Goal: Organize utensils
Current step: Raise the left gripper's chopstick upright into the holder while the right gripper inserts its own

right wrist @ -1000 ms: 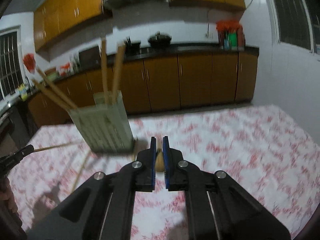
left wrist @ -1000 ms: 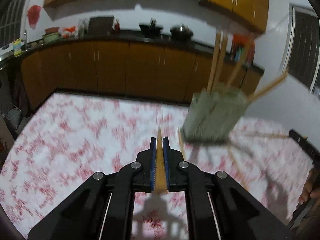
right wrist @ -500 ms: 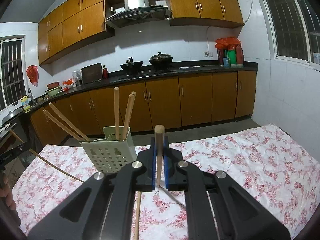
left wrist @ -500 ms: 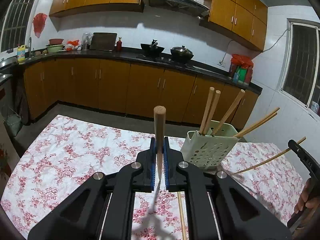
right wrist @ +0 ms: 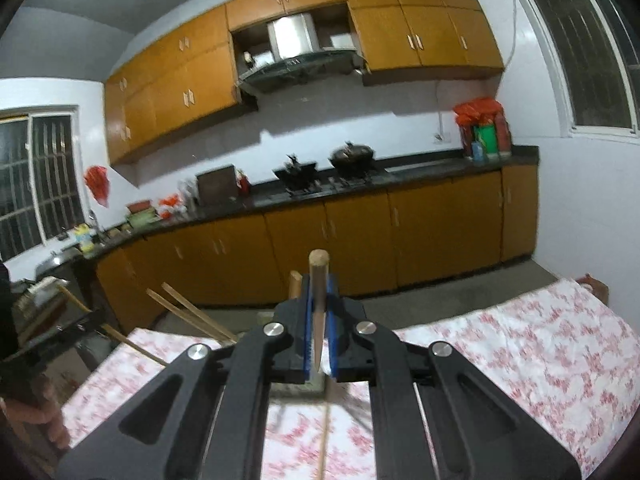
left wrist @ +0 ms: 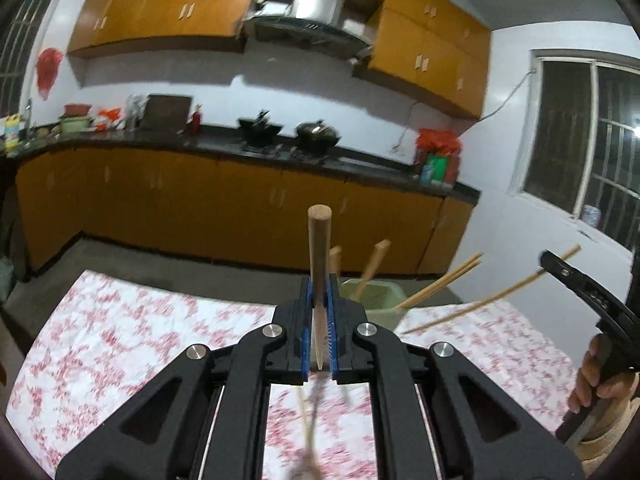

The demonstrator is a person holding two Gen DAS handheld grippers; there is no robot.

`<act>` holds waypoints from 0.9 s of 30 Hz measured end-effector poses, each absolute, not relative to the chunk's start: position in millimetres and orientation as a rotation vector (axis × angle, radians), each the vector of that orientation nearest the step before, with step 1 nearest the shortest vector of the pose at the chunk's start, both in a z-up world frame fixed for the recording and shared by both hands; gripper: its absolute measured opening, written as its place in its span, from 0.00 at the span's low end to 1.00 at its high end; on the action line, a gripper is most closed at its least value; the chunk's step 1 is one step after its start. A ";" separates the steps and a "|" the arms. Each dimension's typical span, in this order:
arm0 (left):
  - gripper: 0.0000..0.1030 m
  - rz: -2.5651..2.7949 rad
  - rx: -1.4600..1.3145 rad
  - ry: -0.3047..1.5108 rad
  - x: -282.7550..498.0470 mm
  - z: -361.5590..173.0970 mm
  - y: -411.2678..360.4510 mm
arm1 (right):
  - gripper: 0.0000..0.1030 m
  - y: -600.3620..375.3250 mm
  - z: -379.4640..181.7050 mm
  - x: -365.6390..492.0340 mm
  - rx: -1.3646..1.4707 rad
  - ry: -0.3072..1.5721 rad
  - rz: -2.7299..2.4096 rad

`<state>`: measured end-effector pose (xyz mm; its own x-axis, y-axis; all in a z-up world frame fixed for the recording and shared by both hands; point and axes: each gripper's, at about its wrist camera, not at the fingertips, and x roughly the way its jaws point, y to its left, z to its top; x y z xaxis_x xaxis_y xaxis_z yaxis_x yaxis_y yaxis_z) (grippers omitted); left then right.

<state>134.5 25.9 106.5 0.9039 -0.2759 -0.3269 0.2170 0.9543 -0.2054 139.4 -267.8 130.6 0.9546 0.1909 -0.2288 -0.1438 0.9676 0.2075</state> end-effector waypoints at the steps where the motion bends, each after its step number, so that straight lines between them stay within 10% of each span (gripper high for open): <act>1: 0.07 -0.278 -0.166 0.352 132.3 111.7 21.8 | 0.08 -266.5 134.6 138.0 0.191 0.244 0.181; 27: 0.07 -0.193 -0.166 0.118 180.2 146.8 -26.1 | 0.08 -231.5 152.9 194.7 0.115 0.280 0.218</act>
<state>180.2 -26.1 146.8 0.9746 -0.2000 -0.1008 0.1804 0.9678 -0.1755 194.7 -231.5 152.9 0.9376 0.2292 -0.2613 -0.1974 0.9699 0.1427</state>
